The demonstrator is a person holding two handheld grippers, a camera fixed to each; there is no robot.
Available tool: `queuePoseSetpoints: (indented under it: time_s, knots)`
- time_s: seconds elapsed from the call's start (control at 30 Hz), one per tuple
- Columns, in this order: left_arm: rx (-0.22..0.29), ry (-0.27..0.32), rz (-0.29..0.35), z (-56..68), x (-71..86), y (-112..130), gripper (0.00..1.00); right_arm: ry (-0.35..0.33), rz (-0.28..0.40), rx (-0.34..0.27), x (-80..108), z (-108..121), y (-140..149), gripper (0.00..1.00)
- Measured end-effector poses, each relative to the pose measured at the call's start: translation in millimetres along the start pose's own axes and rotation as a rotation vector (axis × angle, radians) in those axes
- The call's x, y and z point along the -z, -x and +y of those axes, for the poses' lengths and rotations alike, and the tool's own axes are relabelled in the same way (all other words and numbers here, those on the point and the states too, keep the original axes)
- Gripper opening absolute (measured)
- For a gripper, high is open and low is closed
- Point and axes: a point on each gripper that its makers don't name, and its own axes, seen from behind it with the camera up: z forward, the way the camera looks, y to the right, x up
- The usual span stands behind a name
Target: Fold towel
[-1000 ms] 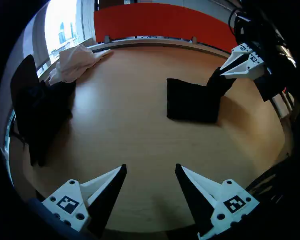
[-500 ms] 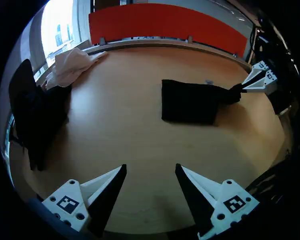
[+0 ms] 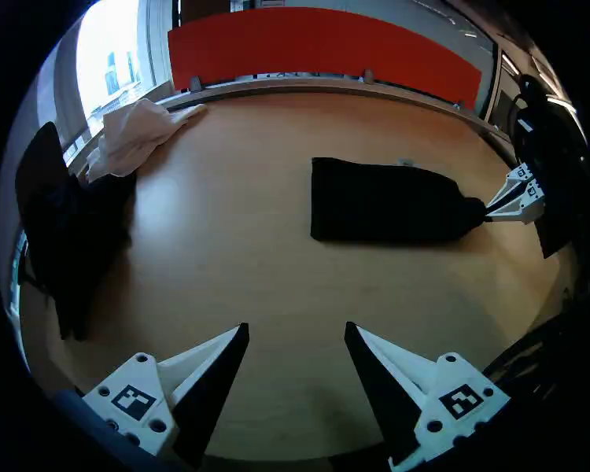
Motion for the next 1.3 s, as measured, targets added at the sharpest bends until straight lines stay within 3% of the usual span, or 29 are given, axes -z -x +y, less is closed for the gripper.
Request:
queuePoseSetpoints:
  time_s: [0.2,0.4,0.97,1.3]
  knots:
    - [-0.002,-0.001,0.000,-0.7,0.5,0.2,0.90,0.009,0.010,0.002,1.3,2.3,-3.8,0.03]
    - [-0.002,-0.002,0.003,-1.6,1.6,-0.5,0.90,0.025,0.029,0.063,6.0,8.5,-24.5,0.03]
    - [0.010,-0.008,0.009,-1.0,4.3,0.9,0.90,0.017,0.071,0.337,20.6,14.7,-106.5,0.03]
    - [0.014,-0.008,0.009,0.0,4.4,2.2,0.90,0.009,0.099,0.484,17.8,12.2,-150.1,0.03]
